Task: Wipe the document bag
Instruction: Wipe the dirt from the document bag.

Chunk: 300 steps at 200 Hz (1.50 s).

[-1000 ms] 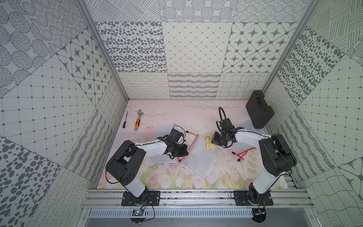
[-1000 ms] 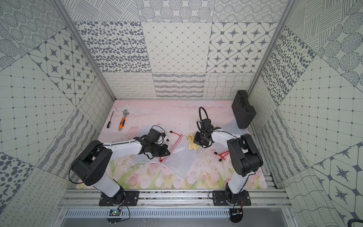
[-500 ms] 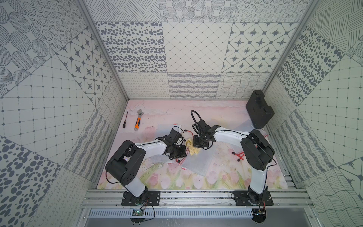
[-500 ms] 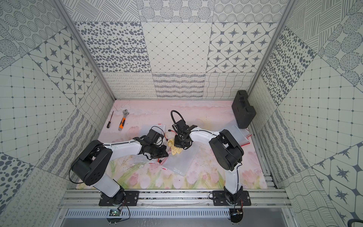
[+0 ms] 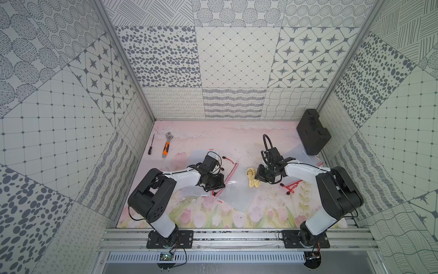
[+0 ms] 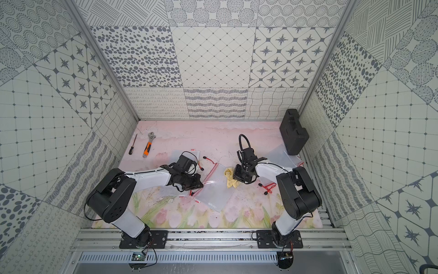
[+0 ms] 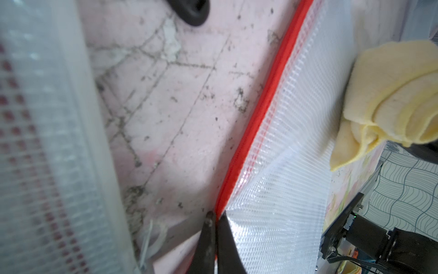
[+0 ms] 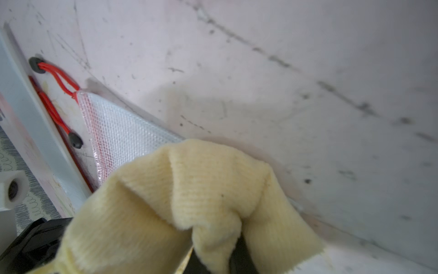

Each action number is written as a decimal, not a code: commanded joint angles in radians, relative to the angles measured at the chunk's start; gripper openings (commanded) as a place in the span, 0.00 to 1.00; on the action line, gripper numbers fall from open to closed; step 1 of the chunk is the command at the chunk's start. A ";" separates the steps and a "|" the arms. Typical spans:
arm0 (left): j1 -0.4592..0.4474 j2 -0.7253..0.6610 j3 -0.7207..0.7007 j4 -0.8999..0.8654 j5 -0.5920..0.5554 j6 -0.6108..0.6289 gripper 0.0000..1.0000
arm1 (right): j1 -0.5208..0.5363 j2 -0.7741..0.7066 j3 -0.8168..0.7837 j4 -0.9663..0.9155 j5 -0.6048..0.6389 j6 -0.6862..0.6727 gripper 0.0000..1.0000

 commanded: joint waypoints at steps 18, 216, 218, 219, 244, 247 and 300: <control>0.019 -0.001 -0.009 -0.053 -0.088 -0.014 0.00 | 0.067 0.072 0.013 -0.129 0.096 0.020 0.00; 0.002 0.032 0.032 -0.013 -0.050 -0.077 0.00 | 0.180 0.144 0.130 -0.124 0.066 0.005 0.00; 0.001 0.032 0.035 -0.014 -0.050 -0.076 0.00 | 0.197 0.155 0.143 -0.122 0.060 0.007 0.00; -0.002 0.033 0.036 -0.016 -0.051 -0.076 0.00 | 0.204 0.160 0.149 -0.121 0.056 0.010 0.00; -0.017 0.045 0.071 -0.053 -0.071 -0.073 0.00 | 0.354 0.265 0.250 -0.036 -0.045 0.068 0.00; -0.017 0.046 0.074 -0.056 -0.074 -0.072 0.00 | 0.364 0.275 0.252 -0.019 -0.054 0.076 0.00; -0.018 0.052 0.084 -0.095 -0.098 -0.053 0.00 | 0.243 0.213 0.073 -0.029 -0.005 0.035 0.00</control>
